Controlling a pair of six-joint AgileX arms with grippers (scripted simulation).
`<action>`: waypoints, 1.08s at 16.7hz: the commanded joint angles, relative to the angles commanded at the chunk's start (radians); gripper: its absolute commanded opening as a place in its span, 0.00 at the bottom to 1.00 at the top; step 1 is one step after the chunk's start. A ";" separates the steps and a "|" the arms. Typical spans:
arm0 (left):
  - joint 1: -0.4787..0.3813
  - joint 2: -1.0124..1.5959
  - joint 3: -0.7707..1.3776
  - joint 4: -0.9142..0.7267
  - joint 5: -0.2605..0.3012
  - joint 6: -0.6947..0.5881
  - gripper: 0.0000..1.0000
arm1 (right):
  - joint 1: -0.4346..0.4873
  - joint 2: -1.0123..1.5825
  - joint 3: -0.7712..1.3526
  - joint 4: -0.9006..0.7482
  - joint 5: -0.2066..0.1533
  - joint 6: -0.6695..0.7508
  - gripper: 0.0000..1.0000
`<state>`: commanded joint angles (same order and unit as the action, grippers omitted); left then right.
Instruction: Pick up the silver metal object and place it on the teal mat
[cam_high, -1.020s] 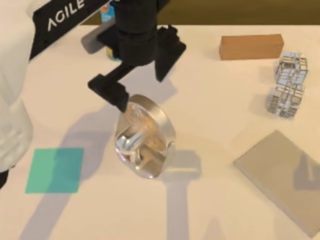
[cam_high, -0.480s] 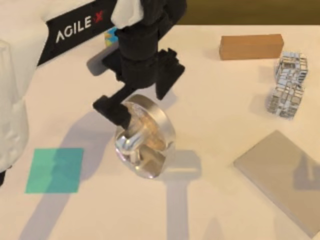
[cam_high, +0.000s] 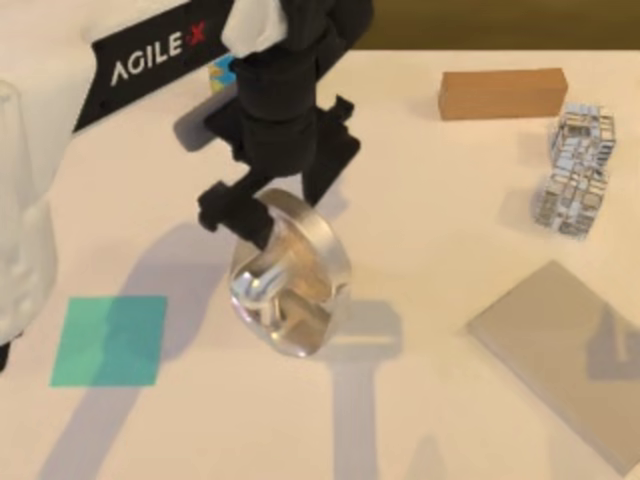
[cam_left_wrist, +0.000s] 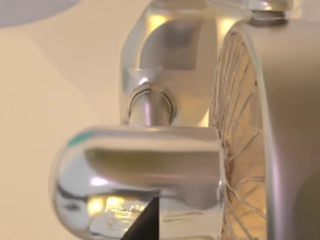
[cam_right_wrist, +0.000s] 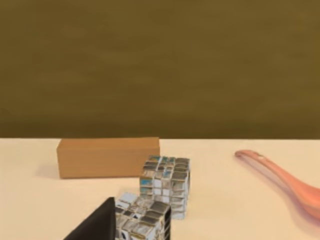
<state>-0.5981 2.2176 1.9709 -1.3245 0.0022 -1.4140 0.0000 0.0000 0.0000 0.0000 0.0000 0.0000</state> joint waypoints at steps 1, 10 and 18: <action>0.000 0.000 0.000 0.000 0.000 0.000 0.47 | 0.000 0.000 0.000 0.000 0.000 0.000 1.00; 0.000 0.000 0.000 0.000 0.000 0.000 0.00 | 0.000 0.000 0.000 0.000 0.000 0.000 1.00; 0.003 0.005 0.018 -0.018 0.000 -0.001 0.00 | 0.000 0.000 0.000 0.000 0.000 0.000 1.00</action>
<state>-0.5948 2.2225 1.9886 -1.3422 0.0020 -1.4152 0.0000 0.0000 0.0000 0.0000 0.0000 0.0000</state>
